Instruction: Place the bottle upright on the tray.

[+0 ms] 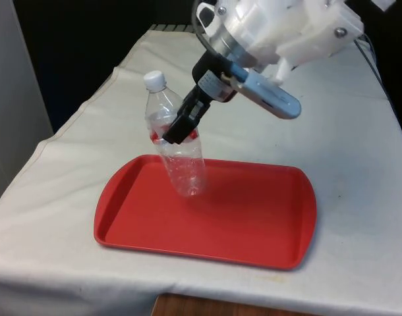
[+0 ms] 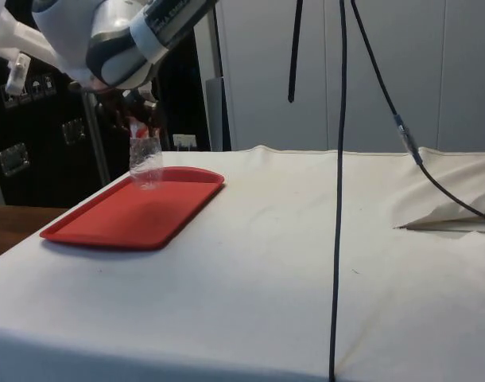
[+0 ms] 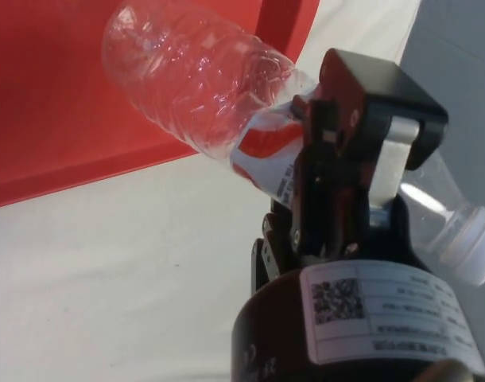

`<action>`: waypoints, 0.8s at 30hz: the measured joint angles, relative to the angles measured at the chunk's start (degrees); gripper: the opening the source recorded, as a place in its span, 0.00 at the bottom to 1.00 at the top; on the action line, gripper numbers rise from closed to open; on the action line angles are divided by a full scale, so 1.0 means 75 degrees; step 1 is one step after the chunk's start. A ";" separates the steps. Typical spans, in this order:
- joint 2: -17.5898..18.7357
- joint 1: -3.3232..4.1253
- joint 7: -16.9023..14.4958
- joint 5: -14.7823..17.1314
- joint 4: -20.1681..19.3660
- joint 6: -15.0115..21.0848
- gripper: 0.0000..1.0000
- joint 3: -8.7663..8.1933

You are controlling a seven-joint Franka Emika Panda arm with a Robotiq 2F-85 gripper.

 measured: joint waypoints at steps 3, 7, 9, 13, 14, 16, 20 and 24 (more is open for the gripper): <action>0.0038 0.0015 0.0206 -0.0214 0.0000 -0.0015 0.15 0.0069; 0.0076 0.0031 0.0512 -0.0535 0.0008 -0.0076 0.15 0.0191; 0.0076 0.0038 0.0550 -0.0573 0.0015 -0.0099 0.15 0.0214; 0.0076 0.0038 0.0672 -0.0695 0.0023 -0.0153 0.15 0.0306; 0.0076 0.0038 0.0710 -0.0733 0.0023 -0.0168 0.15 0.0328; 0.0084 0.0038 0.0810 -0.0840 0.0023 -0.0206 0.15 0.0374; 0.0099 0.0046 0.1024 -0.1077 0.0023 -0.0298 0.15 0.0466; 0.0138 0.0046 0.1215 -0.1276 0.0023 -0.0367 0.15 0.0558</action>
